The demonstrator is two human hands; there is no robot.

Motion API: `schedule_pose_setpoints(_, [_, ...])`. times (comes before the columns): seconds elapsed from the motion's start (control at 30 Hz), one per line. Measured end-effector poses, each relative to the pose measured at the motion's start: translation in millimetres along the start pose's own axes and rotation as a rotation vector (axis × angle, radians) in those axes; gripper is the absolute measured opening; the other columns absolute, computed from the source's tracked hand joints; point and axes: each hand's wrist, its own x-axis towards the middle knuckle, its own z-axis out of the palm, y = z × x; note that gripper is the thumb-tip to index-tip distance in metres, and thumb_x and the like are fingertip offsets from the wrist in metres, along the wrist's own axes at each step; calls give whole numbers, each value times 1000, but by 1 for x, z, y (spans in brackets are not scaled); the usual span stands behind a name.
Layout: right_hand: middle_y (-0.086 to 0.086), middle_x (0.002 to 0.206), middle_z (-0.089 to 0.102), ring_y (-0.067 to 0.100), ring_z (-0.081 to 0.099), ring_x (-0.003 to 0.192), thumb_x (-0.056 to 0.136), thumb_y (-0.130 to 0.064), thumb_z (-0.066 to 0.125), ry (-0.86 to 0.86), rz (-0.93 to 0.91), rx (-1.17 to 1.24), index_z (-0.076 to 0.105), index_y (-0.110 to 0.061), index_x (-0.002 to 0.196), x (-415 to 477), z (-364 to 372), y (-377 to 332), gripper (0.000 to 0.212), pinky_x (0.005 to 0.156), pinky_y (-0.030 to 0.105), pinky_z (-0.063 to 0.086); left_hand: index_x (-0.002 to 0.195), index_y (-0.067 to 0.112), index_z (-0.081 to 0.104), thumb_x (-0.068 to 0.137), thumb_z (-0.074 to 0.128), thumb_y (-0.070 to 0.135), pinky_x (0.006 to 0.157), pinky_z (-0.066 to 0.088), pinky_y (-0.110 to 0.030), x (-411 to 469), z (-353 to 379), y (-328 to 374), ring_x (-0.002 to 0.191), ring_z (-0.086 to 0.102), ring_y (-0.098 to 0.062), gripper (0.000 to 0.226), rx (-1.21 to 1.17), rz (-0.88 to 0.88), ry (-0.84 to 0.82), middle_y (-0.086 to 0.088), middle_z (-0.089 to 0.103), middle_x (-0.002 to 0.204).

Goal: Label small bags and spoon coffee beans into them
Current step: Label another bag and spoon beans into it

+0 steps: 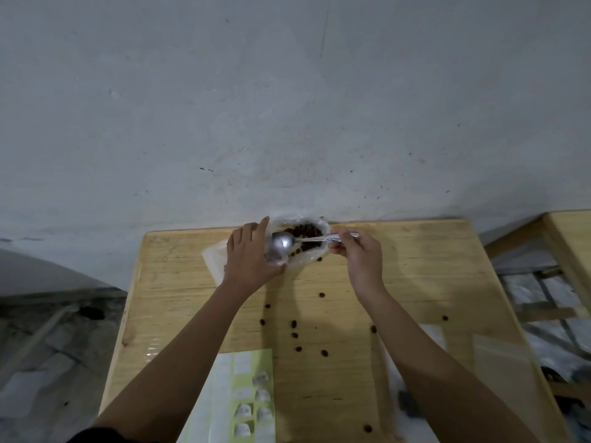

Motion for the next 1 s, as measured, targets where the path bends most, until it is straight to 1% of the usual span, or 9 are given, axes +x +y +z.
schedule_pose_setpoints(0.1, [5, 74, 65, 13, 62, 65, 91, -4, 55, 166, 63, 73, 68, 3, 95, 9, -6, 6, 15, 61, 17, 54, 144, 17, 24, 66, 76, 44, 108, 24, -39, -1, -4, -6, 127, 32, -27, 98, 22, -36, 4, -8, 37, 137])
schedule_pose_setpoints(0.17, [7, 75, 64, 14, 61, 67, 91, -2, 54, 219, 113, 111, 67, 7, 99, 14, -8, 15, 17, 60, 15, 54, 144, 17, 24, 66, 76, 44, 108, 24, -40, -2, -6, -12, 127, 32, -27, 98, 10, -75, 0, -8, 37, 136])
schedule_pose_setpoints(0.27, [7, 77, 65, 14, 63, 72, 91, -6, 56, 216, 151, 42, 67, 1, 101, 14, -5, 33, 17, 67, 14, 56, 144, 18, 25, 65, 76, 43, 107, 27, -40, -4, -8, -21, 125, 33, -27, 97, -7, -85, -18, -7, 38, 134])
schedule_pose_setpoints(0.33, [7, 77, 66, 13, 63, 73, 92, -7, 56, 211, 176, 63, 68, 1, 100, 12, 2, 42, 16, 70, 16, 56, 143, 18, 28, 64, 77, 41, 104, 29, -38, -6, -7, -22, 123, 35, -26, 95, -40, -61, -34, -7, 40, 133])
schedule_pose_setpoints(0.43, [8, 74, 65, 15, 62, 71, 91, -6, 58, 195, 254, 123, 69, 2, 89, 7, 15, 49, 14, 74, 21, 55, 141, 18, 31, 63, 78, 39, 99, 32, -36, -9, -6, -21, 119, 37, -25, 93, -65, -21, -59, -6, 43, 130])
schedule_pose_setpoints(0.57, [10, 78, 66, 17, 65, 75, 90, -5, 58, 147, 345, 214, 67, -6, 80, 2, 29, 52, 13, 71, 19, 56, 139, 19, 35, 62, 77, 41, 97, 37, -37, -11, -2, -21, 115, 40, -24, 91, -91, -16, -66, -5, 45, 125])
schedule_pose_setpoints(0.73, [10, 81, 66, 17, 65, 76, 90, -1, 56, 189, 428, 293, 65, 0, 86, 6, 25, 51, 11, 78, 25, 54, 137, 19, 35, 63, 77, 42, 99, 37, -38, -13, 2, -20, 116, 39, -23, 88, -102, -1, -104, -4, 44, 127])
schedule_pose_setpoints(0.83, [9, 78, 64, 16, 63, 72, 91, -1, 53, 240, 418, 315, 64, -1, 82, 10, 14, 45, 14, 74, 23, 55, 137, 19, 36, 64, 76, 43, 98, 36, -36, -12, 3, -18, 115, 40, -23, 87, -89, 8, -92, -4, 44, 126])
schedule_pose_setpoints(1.0, [10, 73, 62, 17, 62, 66, 89, 3, 53, 310, 335, 333, 65, -2, 73, 14, -8, 26, 21, 57, 15, 54, 139, 19, 35, 63, 77, 43, 97, 36, -36, -10, 3, -13, 116, 40, -23, 89, -92, -10, -78, -4, 44, 126])
